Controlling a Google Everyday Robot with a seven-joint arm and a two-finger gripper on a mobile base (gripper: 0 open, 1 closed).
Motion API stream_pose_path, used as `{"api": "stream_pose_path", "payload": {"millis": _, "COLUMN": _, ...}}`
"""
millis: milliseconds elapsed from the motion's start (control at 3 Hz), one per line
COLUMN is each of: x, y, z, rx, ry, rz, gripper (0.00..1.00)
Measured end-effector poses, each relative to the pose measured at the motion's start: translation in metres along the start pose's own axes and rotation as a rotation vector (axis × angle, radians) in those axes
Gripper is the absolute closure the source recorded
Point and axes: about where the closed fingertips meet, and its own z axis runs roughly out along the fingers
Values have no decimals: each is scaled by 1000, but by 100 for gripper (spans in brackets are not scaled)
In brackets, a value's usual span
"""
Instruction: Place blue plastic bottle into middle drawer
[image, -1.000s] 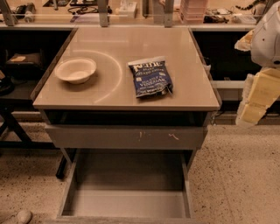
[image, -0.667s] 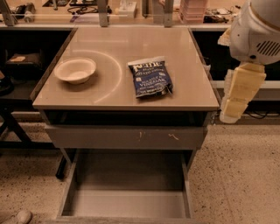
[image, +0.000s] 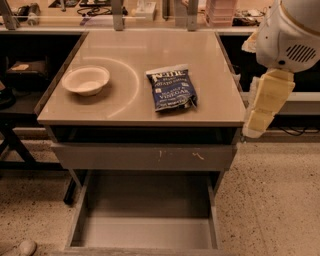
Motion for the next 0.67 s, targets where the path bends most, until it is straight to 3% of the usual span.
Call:
{"api": "stream_pose_path", "payload": {"millis": 333, "x": -28, "y": -27, "z": 20, "rx": -45, "ry": -60, "rz": 60, "gripper": 0}}
{"api": "stream_pose_path", "payload": {"millis": 667, "x": -64, "y": -60, "z": 26, "rx": -45, "ry": -108, "rz": 117, "gripper": 0}}
